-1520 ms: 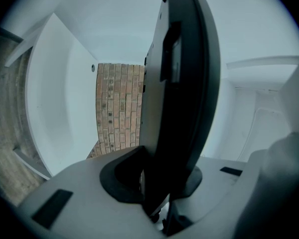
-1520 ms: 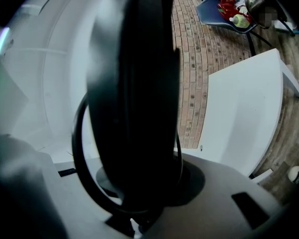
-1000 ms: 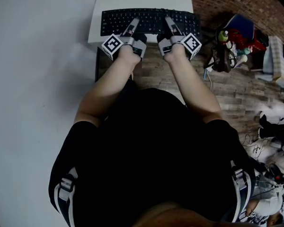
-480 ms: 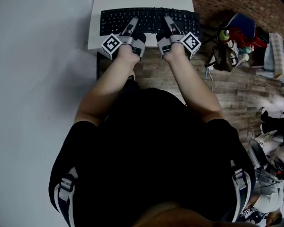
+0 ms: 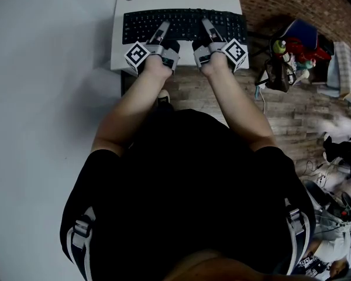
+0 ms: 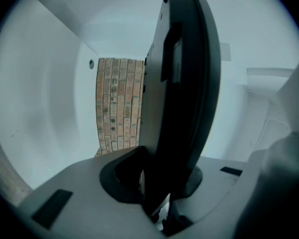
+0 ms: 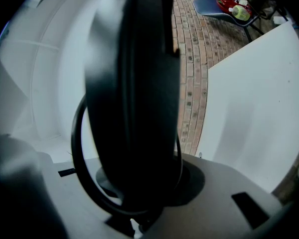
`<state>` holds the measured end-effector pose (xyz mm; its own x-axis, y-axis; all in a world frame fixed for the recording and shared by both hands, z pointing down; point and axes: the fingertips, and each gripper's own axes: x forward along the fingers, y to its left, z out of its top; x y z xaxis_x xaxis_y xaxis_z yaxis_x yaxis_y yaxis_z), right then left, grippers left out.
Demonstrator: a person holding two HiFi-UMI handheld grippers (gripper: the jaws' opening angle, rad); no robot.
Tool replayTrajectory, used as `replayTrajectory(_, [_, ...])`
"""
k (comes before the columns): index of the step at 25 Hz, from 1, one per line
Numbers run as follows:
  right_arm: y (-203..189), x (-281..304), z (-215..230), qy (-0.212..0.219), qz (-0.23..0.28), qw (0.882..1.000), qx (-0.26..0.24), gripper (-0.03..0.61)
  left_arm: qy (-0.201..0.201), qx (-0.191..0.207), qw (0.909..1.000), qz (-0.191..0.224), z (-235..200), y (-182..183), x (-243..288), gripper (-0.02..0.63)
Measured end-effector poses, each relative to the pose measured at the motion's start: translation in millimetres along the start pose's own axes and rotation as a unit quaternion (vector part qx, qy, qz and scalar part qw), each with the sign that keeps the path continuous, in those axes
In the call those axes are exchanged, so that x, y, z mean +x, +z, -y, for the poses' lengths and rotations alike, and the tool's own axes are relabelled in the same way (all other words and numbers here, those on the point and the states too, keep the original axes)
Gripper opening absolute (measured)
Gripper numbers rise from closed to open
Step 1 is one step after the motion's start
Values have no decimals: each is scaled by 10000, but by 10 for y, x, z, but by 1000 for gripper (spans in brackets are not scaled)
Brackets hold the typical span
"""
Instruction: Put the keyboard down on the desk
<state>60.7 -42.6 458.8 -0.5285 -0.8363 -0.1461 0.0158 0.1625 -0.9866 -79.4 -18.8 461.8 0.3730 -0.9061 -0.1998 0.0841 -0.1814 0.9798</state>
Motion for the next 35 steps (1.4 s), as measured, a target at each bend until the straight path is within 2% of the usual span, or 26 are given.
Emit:
replayTrajectory(12, [-16, 9, -73, 2, 31, 9999, -106, 140, -11, -124, 9999, 15, 53, 27, 3, 80])
replayTrajectory(15, [-47, 436, -106, -32, 97, 9999, -133, 140, -26, -178, 9998, -86, 126, 384, 250, 80])
replayTrajectory(19, [-132, 743, -182, -82, 154, 9998, -132, 140, -91, -227, 9996, -166, 227, 665, 402, 80])
replayTrajectory(22, [-188, 1071, -137, -121, 215, 9996, -162, 140, -93, -136, 9996, -211, 140, 1015, 558, 81])
replayTrajectory(27, [-80, 1450, 101, -169, 347, 9991, -197, 140, 11, -242, 9992, -332, -79, 1294, 870, 81])
replayTrajectory(31, [44, 1932, 220, -195, 429, 9985, -284, 140, -81, -388, 9983, -417, -181, 1611, 1285, 81])
replayTrajectory(35, [37, 2191, 285, -272, 492, 9981, -249, 140, 29, -367, 9981, -503, -253, 1841, 1441, 81])
